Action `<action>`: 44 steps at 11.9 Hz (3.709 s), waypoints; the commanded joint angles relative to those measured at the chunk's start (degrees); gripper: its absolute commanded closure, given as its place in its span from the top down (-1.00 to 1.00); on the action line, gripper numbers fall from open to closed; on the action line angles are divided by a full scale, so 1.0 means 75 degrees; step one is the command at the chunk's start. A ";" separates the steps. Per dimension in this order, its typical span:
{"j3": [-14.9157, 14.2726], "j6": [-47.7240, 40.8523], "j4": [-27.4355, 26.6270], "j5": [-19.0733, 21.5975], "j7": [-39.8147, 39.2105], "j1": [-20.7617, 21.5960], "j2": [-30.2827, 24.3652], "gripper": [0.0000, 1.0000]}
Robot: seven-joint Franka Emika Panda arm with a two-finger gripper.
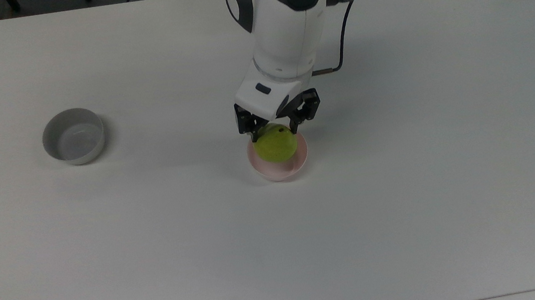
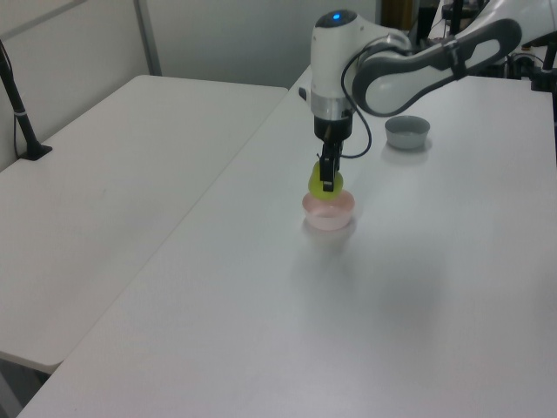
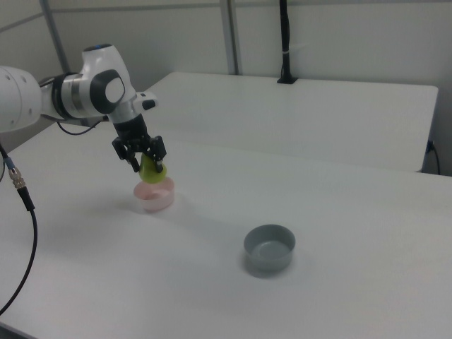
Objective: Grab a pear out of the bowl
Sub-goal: 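Lift the pear out of the bowl and carry it toward the grey bowl, then lower the pear onto the table beside the grey bowl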
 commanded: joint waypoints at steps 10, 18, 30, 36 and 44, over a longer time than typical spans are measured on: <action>-0.0458 -0.1222 0.0284 0.0195 -0.0945 -0.0280 -0.0947 -0.13; -0.1537 -0.0181 0.0530 0.1004 -0.2670 -0.1194 -0.0584 -0.13; -0.1502 0.1310 0.0026 0.0911 -0.2612 -0.1242 0.0681 -0.12; -0.1490 0.1709 -0.0067 0.0911 -0.2612 -0.1242 0.0951 -0.08; -0.1490 0.1709 -0.0067 0.0899 -0.2612 -0.1219 0.0998 0.89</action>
